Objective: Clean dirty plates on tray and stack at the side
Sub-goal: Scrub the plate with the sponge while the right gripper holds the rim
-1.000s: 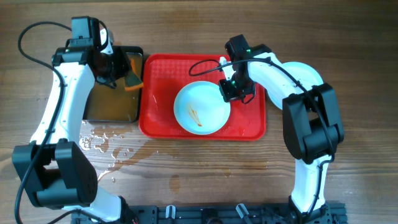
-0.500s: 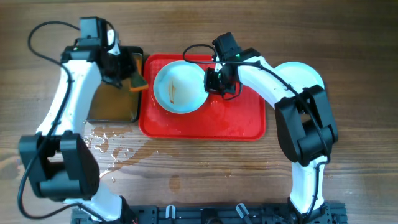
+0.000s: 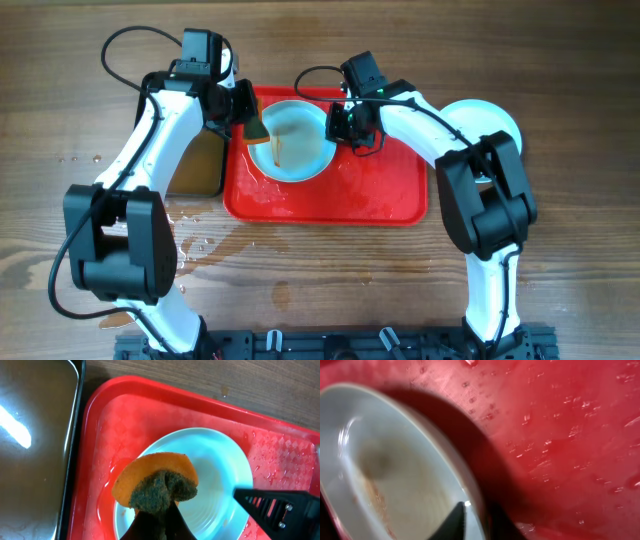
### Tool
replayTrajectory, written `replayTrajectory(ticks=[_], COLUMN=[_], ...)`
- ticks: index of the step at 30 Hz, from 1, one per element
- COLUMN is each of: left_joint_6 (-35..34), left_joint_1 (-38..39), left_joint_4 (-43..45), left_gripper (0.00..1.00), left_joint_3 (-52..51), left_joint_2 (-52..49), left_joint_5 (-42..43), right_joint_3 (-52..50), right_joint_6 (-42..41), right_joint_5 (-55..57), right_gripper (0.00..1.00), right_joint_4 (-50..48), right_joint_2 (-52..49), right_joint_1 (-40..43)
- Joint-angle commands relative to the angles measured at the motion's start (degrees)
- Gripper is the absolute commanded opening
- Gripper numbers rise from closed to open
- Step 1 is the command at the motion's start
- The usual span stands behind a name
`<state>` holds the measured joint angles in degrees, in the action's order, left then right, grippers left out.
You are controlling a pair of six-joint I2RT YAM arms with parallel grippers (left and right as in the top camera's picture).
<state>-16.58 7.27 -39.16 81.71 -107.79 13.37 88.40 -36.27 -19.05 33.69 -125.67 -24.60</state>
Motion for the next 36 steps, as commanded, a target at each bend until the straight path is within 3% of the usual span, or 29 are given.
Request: replayTrajectory(ticks=[1,16,24,27,31,36], left_joint_6=[0.7,7.4,7.4,7.4,10.6,13.1], left_joint_1=[0.8,3.1,5.9,7.7,8.2,5.3], left_joint_4=[0.9,4.4,20.8,20.0,16.3,3.4], left_gripper=[0.04,0.04,0.04,0.04,0.04,0.04], left_joint_3=[-0.3,-0.3,-0.3,-0.3,-0.3,-0.3], left_joint_2=[-1.5,-16.6,-22.4,-22.2,-22.0,-21.7], left_joint_5=[0.3,-0.8,2.4,4.6,19.1,20.2], right_joint_3=[0.0,0.0,0.0,0.0,0.0,0.0], right_joint_6=[-0.7,0.3,0.3,0.3,0.4,1.6], right_joint_5=[-0.4,-1.6,-2.0,-1.9,-2.0,-2.9], right_gripper=[0.05,0.04,0.04,0.04,0.04,0.04], right_joint_4=[0.2,0.5,0.2,0.0,-0.1,-0.2], right_joint_2=[-2.4,-2.4,-2.4,-2.4,-2.4,-2.4], right_joint_1=[0.0,0.0,0.0,0.0,0.0,0.0])
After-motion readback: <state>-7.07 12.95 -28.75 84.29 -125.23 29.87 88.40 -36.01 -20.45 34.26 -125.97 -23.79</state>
